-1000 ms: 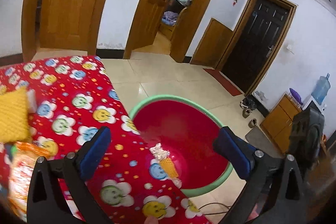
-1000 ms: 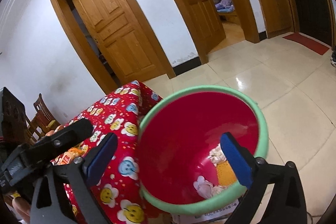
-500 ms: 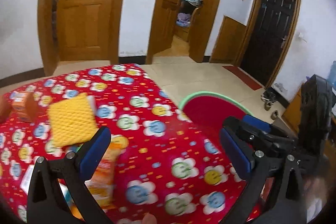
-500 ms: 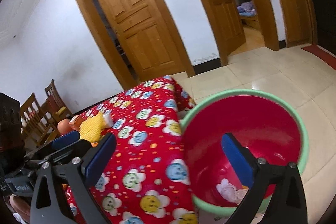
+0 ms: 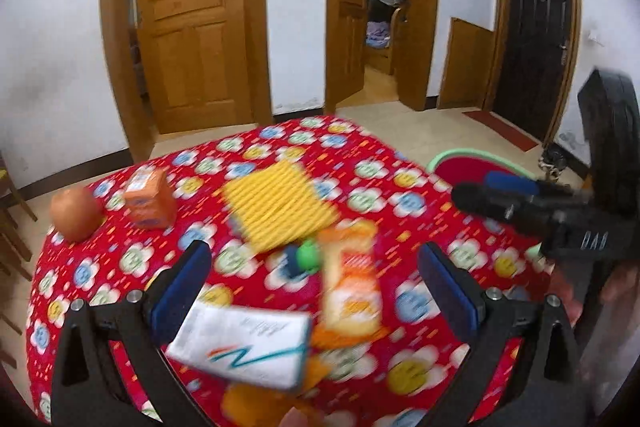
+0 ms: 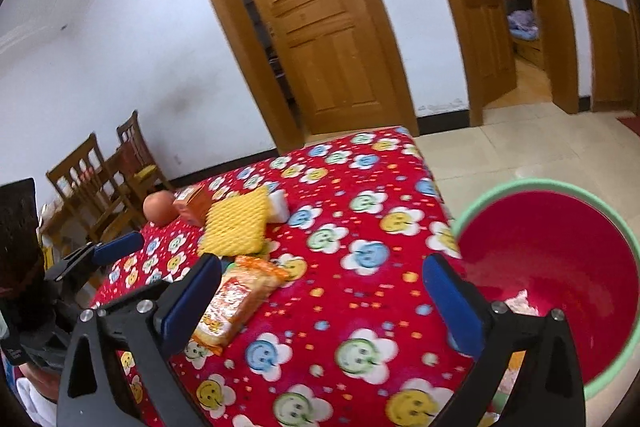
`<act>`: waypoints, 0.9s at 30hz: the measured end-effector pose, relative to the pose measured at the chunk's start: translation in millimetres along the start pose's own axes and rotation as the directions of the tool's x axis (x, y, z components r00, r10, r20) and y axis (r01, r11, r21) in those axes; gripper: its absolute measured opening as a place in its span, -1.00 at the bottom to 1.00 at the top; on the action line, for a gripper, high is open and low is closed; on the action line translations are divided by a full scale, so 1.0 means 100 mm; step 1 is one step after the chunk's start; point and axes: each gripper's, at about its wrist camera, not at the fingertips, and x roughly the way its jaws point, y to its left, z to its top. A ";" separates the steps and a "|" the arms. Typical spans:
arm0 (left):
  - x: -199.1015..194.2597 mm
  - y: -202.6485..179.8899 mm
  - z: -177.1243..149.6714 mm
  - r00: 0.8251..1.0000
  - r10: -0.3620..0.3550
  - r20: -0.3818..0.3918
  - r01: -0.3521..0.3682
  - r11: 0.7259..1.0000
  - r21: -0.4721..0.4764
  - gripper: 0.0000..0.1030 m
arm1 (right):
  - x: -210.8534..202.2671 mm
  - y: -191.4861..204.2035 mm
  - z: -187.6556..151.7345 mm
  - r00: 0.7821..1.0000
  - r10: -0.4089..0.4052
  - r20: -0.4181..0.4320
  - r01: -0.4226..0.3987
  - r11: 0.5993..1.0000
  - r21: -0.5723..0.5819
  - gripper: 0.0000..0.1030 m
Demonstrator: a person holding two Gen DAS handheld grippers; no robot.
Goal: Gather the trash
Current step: 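Move both tools back over the table toward the medicine box and snack bag, then grasp the white MeteoSpasmyl medicine box with the left tool while the right tool grasps the snack bag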
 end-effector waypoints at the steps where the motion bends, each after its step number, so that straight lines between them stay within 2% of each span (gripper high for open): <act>1: 0.00 0.03 -0.04 1.000 0.007 -0.005 -0.007 1.000 0.000 0.96 | 0.05 0.05 0.00 1.000 0.000 -0.008 0.000 1.000 -0.010 0.99; 6: 0.10 0.15 -0.25 0.997 0.017 -0.081 -0.019 0.999 -0.026 0.96 | 0.24 0.21 -0.03 0.998 0.029 -0.050 -0.030 0.999 -0.019 0.99; 10: 0.07 0.23 -0.28 0.997 0.017 -0.075 -0.022 0.997 -0.067 0.96 | 0.33 0.32 -0.13 0.996 0.004 -0.086 -0.010 0.997 -0.074 0.99; 14: 0.20 0.35 -0.32 0.987 0.026 -0.156 -0.048 0.990 -0.136 0.96 | 0.36 0.30 -0.16 0.994 0.009 -0.105 -0.016 0.998 -0.061 0.99; 23: 0.24 0.55 -0.37 0.984 -0.031 -0.177 -0.014 0.968 -0.249 0.96 | 0.37 0.25 -0.17 0.992 0.013 -0.124 -0.016 0.999 -0.028 0.99; 27: 0.26 0.68 -0.43 0.978 -0.112 -0.178 0.046 0.939 -0.340 0.86 | 0.38 0.25 -0.17 0.991 0.009 -0.130 -0.013 0.999 -0.030 0.99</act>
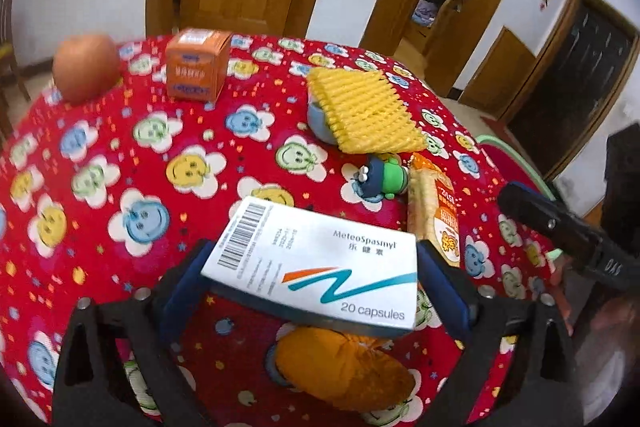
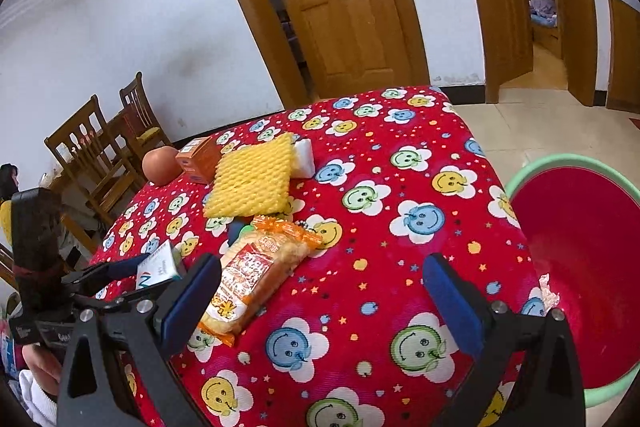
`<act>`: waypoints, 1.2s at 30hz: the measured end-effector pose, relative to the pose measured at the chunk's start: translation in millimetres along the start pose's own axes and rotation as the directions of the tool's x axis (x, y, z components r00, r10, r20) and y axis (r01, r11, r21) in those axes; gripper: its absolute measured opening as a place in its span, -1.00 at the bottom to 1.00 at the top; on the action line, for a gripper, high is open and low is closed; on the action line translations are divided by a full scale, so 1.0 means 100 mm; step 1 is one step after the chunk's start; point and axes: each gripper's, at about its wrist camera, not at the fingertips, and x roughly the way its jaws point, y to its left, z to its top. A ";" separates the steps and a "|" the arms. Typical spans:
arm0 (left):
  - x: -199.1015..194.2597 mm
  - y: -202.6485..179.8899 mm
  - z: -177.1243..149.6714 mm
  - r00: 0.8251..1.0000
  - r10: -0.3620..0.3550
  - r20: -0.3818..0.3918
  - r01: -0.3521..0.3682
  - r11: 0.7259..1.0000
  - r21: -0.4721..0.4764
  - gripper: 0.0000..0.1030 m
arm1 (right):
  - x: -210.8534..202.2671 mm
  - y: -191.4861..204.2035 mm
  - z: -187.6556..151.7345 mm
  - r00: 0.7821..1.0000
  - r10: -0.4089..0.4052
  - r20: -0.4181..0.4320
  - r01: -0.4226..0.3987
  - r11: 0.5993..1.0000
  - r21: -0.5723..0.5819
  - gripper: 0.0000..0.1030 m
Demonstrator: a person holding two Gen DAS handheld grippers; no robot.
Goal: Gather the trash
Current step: 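Grasp the white MeteoSpasmyl medicine box with the left tool while the right tool grasps the snack bag, then carry the medicine box and snack bag over the red bin with both tools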
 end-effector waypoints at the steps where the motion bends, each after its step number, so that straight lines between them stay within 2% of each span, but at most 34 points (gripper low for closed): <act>1: -0.02 0.01 0.00 1.000 -0.013 0.009 0.013 1.000 -0.008 0.85 | 0.00 0.00 0.00 1.000 -0.003 -0.003 0.003 1.000 0.002 0.99; 4: -0.15 0.04 -0.02 0.996 -0.060 0.065 0.061 0.998 -0.019 0.85 | 0.02 -0.04 0.00 1.000 -0.002 -0.010 0.003 1.000 0.022 0.99; 9: -0.31 0.09 -0.04 0.987 -0.058 0.153 0.067 0.996 -0.050 0.85 | 0.06 -0.04 0.00 0.999 -0.022 -0.030 0.023 0.999 0.043 0.99; 13: -0.29 0.10 -0.01 0.989 -0.047 0.144 0.057 0.996 -0.066 0.85 | 0.19 0.16 -0.01 0.998 0.014 -0.056 -0.008 0.994 0.107 0.99; 18: -0.30 0.12 -0.01 0.988 -0.023 0.153 0.035 0.996 -0.077 0.85 | 0.43 0.43 -0.01 0.993 -0.070 -0.092 0.077 0.994 0.074 0.99; 22: -0.31 0.18 -0.01 0.987 -0.028 0.159 0.045 0.994 -0.102 0.85 | 0.51 0.48 -0.02 0.992 -0.052 -0.115 0.060 0.996 0.068 0.97; 24: -0.31 0.16 -0.01 0.987 -0.024 0.158 0.039 0.995 -0.095 0.85 | 0.52 0.50 -0.02 0.992 -0.038 -0.117 0.044 0.997 0.056 0.71; 25: -0.31 0.16 -0.01 0.987 -0.024 0.158 0.038 0.995 -0.091 0.85 | 0.53 0.52 -0.03 0.991 -0.050 -0.122 0.055 0.998 0.041 0.65; 27: -0.31 0.15 -0.01 0.988 -0.020 0.155 0.034 0.995 -0.091 0.85 | 0.54 0.56 -0.04 0.990 -0.053 -0.130 0.056 0.998 0.023 0.32; 30: -0.30 0.15 -0.01 0.988 -0.019 0.154 0.034 0.995 -0.094 0.85 | 0.50 0.57 -0.04 0.990 -0.052 -0.132 0.054 0.999 0.007 0.08; 36: -0.31 0.15 -0.02 0.987 -0.021 0.157 0.036 0.995 -0.090 0.85 | 0.40 0.48 -0.05 0.994 0.012 -0.106 -0.010 1.000 0.025 -0.01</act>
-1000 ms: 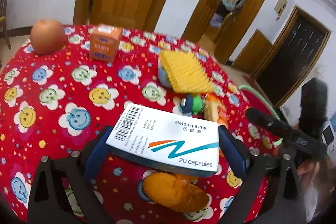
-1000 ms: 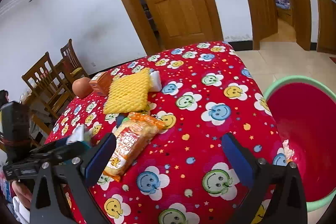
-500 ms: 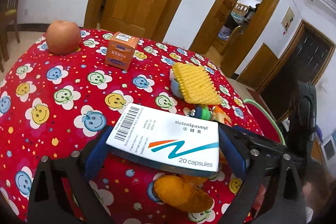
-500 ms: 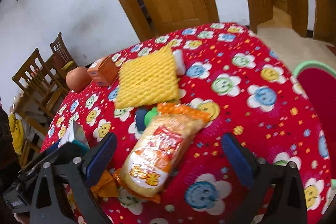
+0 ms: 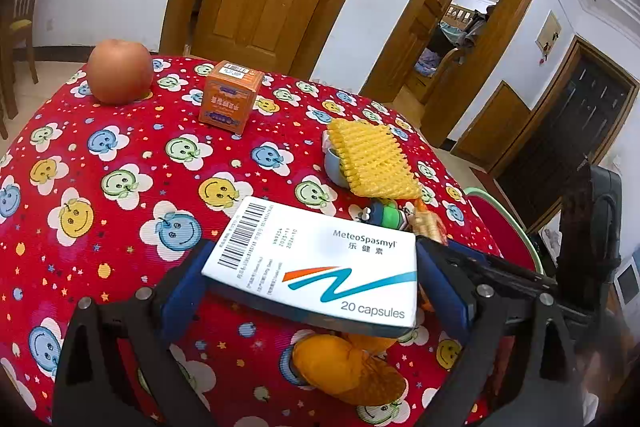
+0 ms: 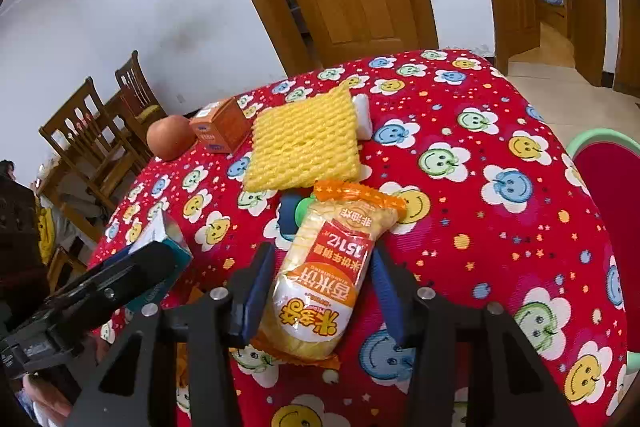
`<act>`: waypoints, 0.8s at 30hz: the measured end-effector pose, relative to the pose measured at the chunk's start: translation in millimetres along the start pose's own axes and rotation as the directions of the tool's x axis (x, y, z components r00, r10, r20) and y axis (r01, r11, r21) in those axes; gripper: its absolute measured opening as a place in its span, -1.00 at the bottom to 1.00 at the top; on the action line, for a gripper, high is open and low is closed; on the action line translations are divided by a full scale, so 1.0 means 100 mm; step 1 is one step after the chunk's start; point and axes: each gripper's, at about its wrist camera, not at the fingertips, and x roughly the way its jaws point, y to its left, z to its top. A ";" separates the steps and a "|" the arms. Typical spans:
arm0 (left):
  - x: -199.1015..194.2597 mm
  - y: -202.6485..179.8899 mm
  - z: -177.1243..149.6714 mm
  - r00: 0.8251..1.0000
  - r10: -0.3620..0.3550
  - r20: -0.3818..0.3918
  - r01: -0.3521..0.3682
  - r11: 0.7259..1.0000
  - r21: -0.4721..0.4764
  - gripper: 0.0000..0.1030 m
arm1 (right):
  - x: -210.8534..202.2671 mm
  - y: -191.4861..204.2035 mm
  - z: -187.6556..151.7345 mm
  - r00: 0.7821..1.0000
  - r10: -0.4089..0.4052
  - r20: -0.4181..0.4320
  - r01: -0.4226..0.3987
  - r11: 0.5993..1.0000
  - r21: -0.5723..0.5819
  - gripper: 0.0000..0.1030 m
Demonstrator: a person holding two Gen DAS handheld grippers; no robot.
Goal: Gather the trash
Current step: 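Carry the medicine box and snack bag over the red bin with both tools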
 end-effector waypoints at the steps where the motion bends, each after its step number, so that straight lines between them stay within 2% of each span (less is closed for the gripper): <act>1: -0.01 0.00 0.00 1.000 -0.002 0.003 0.002 1.000 0.001 0.85 | -0.01 -0.01 0.00 1.000 0.006 0.006 -0.006 1.000 -0.002 -0.01; 5: -0.07 -0.03 -0.01 0.999 -0.010 0.033 0.009 1.000 0.012 0.85 | -0.12 -0.03 0.02 0.999 0.029 0.039 -0.029 0.999 -0.021 -0.01; 10: -0.28 -0.11 0.04 0.992 -0.017 0.124 0.014 1.000 0.026 0.85 | -0.35 -0.04 0.05 0.992 0.058 0.112 -0.050 0.996 -0.070 -0.01; 16: -0.25 -0.37 0.11 0.993 -0.044 0.109 0.036 0.997 0.074 0.85 | -0.56 -0.23 0.14 0.978 0.086 0.192 -0.071 0.994 -0.082 -0.01; 20: -0.22 -0.65 0.12 0.992 -0.053 0.116 0.039 0.991 0.125 0.85 | -0.59 -0.39 0.17 0.977 0.080 0.198 -0.072 0.996 -0.048 -0.01; 24: -0.19 -0.91 0.15 0.991 -0.091 0.101 0.074 0.984 0.160 0.85 | -0.66 -0.55 0.19 0.975 0.064 0.213 -0.060 0.998 -0.025 -0.01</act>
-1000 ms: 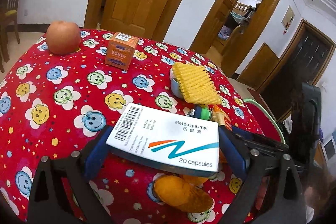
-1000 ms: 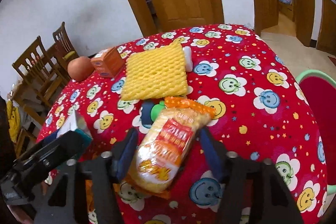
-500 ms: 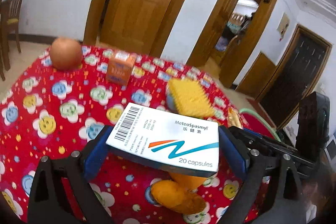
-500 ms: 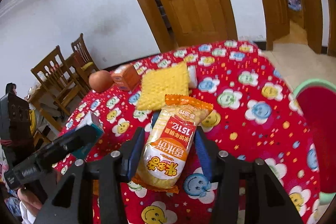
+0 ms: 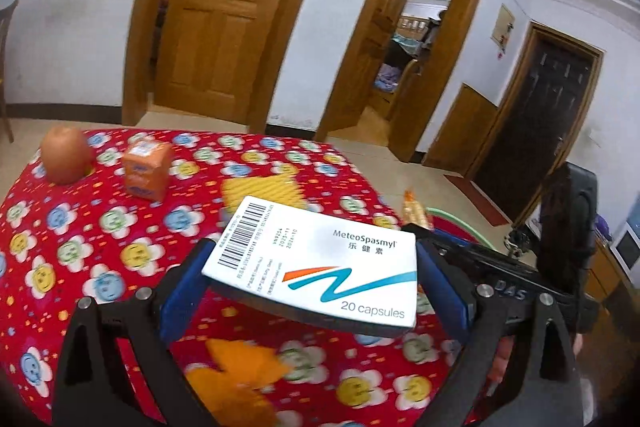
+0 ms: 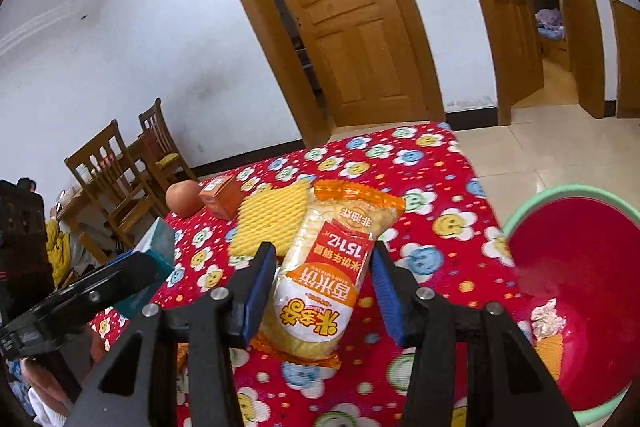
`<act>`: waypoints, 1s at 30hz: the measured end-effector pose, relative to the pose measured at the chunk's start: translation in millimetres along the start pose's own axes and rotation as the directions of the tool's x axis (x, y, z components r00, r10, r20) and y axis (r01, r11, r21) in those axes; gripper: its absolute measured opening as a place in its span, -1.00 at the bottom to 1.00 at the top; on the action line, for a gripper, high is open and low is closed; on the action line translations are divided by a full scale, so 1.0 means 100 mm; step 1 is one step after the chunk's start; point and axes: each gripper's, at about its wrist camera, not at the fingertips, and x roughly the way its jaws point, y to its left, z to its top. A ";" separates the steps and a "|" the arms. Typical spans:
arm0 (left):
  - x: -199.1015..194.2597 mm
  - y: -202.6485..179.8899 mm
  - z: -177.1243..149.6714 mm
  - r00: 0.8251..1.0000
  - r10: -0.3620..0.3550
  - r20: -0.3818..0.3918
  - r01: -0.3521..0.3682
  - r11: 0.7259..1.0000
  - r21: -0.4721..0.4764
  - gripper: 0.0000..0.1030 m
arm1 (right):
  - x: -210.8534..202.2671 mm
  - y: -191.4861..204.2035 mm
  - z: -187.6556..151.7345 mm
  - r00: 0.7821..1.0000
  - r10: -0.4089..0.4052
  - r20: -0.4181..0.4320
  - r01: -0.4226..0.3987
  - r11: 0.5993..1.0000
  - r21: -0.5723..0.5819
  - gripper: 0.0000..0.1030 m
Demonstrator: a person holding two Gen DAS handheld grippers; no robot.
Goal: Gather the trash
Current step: 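Carry the medicine box and snack bag over the red bin with both tools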
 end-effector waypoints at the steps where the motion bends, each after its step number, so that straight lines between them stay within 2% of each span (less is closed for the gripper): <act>1: 0.01 -0.07 0.02 1.000 -0.010 -0.006 0.010 1.000 0.011 0.85 | -0.04 -0.05 0.01 1.000 -0.005 0.008 0.004 1.000 0.008 -0.01; 7: 0.07 -0.43 0.12 0.999 -0.035 -0.001 0.035 0.995 0.096 0.85 | -0.25 -0.27 0.04 0.999 -0.023 0.047 0.020 0.998 0.057 -0.01; 16: 0.20 -0.83 0.17 0.996 -0.085 -0.007 0.085 0.986 0.143 0.85 | -0.53 -0.51 0.01 0.995 -0.055 0.085 0.046 0.993 0.107 -0.01; 25: 0.49 -1.22 0.16 0.990 -0.127 -0.056 0.135 0.975 0.179 0.85 | -0.80 -0.95 -0.03 0.988 -0.110 0.109 0.088 0.977 0.194 0.00; 30: 0.74 -1.44 0.12 0.978 -0.172 -0.116 0.188 0.971 0.148 0.85 | -0.96 -1.15 -0.08 0.983 -0.143 0.119 0.112 0.966 0.232 0.00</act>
